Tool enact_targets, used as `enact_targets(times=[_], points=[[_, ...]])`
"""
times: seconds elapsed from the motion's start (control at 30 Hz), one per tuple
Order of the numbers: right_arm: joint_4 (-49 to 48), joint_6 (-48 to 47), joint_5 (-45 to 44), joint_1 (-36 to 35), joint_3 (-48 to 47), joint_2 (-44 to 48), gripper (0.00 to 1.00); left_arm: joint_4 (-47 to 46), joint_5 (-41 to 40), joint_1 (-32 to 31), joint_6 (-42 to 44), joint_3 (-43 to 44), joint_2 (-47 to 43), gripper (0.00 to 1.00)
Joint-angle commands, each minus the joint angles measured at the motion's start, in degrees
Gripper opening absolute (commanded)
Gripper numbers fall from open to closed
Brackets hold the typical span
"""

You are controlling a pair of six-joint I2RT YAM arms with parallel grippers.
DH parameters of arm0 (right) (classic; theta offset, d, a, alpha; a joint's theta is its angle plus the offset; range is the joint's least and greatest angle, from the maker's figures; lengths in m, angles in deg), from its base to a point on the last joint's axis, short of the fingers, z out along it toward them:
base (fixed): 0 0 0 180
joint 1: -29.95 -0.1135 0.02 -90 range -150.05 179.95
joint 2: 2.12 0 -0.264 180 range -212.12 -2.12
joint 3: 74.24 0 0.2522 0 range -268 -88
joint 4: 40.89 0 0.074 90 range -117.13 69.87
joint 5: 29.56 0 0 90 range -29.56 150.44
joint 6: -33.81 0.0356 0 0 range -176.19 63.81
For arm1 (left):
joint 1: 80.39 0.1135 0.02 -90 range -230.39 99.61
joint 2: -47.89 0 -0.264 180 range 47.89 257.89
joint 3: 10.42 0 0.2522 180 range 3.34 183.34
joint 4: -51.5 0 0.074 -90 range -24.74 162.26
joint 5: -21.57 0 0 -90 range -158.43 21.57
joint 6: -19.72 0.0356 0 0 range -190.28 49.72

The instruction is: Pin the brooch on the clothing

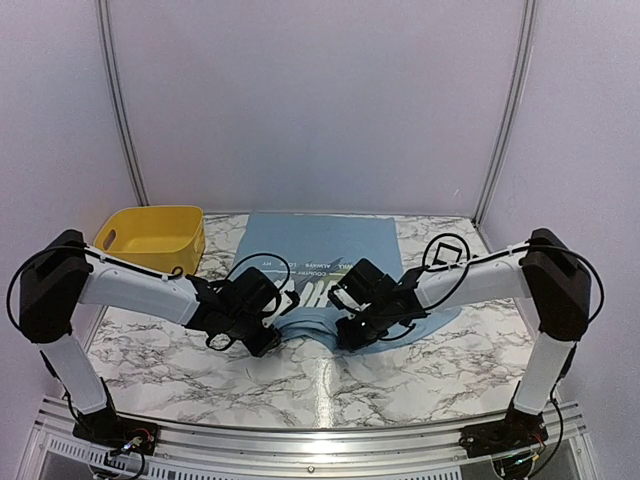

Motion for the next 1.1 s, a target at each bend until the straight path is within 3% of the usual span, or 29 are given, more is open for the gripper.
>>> enact_targets(times=[0.0, 0.1, 0.2, 0.23, 0.4, 0.57, 0.73, 0.93, 1.07], points=[[0.2, 2.1, -1.7, -0.7, 0.8, 2.0, 0.09, -2.1, -0.9, -0.4, 0.6, 2.0, 2.9, 0.48], [1.8, 0.8, -1.3, -0.7, 0.2, 2.6, 0.01, -2.4, -0.7, -1.0, 0.7, 2.6, 4.3, 0.36], [3.8, -1.6, -0.2, -0.6, -1.1, 2.7, 0.00, -2.3, -1.6, -2.1, 1.3, 2.8, 4.7, 0.03], [4.8, -2.6, 0.7, -0.7, -1.8, 2.7, 0.00, -2.1, -1.7, -2.7, 1.6, 2.7, 4.3, 0.00], [11.3, -8.6, 8.0, -0.7, -2.8, 5.3, 0.00, 4.7, 0.0, -3.6, -0.4, 0.9, -1.8, 0.00], [18.7, -10.8, 17.8, -0.8, 1.2, 8.6, 0.00, 16.6, 7.8, -4.9, -4.9, -1.6, -8.7, 0.00], [13.5, -7.0, 25.8, -1.5, 8.3, 11.7, 0.00, 21.9, 17.6, -8.3, -7.5, -3.7, -7.8, 0.00], [12.9, -5.2, 26.3, -1.8, 10.7, 12.2, 0.01, 26.4, 23.6, -11.9, -9.3, -2.2, -6.2, 0.00], [15.2, -5.2, 26.6, -2.1, 10.9, 12.6, 0.08, 29.5, 25.0, -12.4, -8.8, 0.0, -5.5, 0.00]])
